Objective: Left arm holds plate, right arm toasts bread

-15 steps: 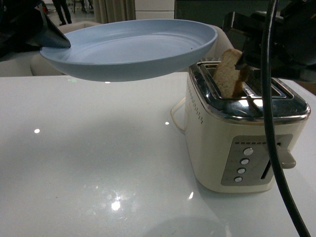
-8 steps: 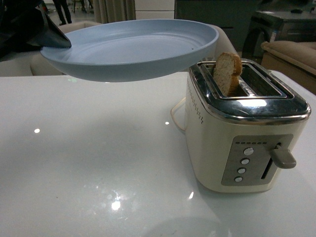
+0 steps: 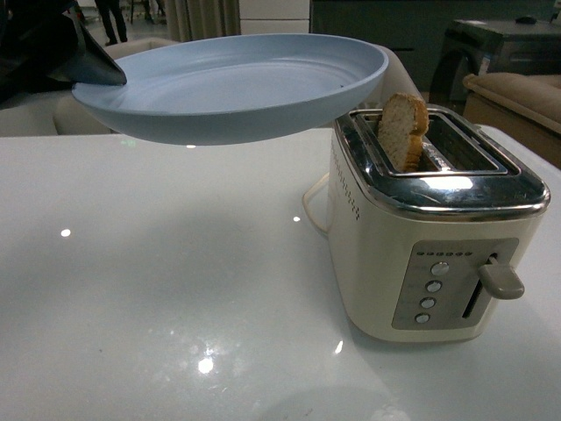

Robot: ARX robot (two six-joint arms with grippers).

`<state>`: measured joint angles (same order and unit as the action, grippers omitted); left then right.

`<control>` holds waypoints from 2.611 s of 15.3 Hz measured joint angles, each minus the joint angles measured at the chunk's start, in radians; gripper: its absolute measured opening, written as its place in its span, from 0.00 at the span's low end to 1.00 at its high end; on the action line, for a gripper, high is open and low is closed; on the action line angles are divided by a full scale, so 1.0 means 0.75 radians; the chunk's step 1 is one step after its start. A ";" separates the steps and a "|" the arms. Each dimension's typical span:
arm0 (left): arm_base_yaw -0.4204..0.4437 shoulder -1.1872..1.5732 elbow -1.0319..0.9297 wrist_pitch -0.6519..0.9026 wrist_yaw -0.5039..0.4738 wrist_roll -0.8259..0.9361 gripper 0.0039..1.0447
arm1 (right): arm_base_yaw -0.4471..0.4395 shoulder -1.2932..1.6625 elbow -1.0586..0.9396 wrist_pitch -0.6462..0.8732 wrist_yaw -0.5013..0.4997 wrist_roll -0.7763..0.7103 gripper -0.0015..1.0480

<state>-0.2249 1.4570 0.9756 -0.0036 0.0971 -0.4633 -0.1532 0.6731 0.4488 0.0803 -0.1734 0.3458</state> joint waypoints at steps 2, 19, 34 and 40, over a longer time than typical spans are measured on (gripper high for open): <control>0.000 0.000 0.000 0.000 -0.001 0.000 0.02 | -0.176 -0.115 -0.088 0.025 -0.076 -0.046 0.94; 0.000 -0.002 0.000 0.002 0.000 0.000 0.02 | 0.204 -0.652 -0.538 0.080 0.231 -0.454 0.02; -0.001 -0.003 0.000 0.001 0.001 0.000 0.02 | 0.204 -0.892 -0.582 -0.111 0.232 -0.458 0.67; -0.001 -0.003 0.000 0.001 0.001 0.000 0.02 | 0.204 -0.892 -0.582 -0.111 0.232 -0.457 0.96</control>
<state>-0.2253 1.4551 0.9756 -0.0029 0.0975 -0.4633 -0.0002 0.0040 0.0120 -0.0032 0.0006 0.0029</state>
